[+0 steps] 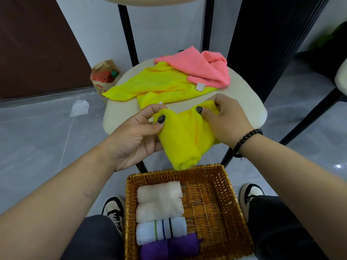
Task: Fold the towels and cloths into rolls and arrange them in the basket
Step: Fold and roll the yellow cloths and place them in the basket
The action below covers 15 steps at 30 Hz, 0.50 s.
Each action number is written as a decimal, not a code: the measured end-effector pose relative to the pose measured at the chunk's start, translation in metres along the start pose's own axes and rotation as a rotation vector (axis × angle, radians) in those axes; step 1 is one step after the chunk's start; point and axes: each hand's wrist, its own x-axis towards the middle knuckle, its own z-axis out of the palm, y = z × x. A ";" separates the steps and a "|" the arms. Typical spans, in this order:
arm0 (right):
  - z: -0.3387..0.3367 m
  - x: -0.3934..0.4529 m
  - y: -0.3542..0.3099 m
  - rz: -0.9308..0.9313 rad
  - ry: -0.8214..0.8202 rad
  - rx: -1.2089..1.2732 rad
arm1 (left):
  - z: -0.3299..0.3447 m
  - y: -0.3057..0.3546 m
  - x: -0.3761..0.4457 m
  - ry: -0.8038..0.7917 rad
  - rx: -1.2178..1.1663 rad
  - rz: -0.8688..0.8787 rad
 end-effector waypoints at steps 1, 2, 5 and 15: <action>-0.002 0.002 0.001 -0.009 0.014 -0.013 | -0.002 0.001 0.000 -0.004 -0.006 -0.004; -0.004 0.004 0.002 -0.015 0.031 -0.012 | -0.003 0.001 0.000 -0.004 -0.003 -0.009; -0.006 0.002 -0.001 -0.029 0.044 0.038 | -0.003 0.003 -0.002 0.020 0.073 -0.021; -0.002 -0.003 0.003 0.009 -0.101 0.073 | 0.014 0.016 -0.010 -0.082 0.500 0.122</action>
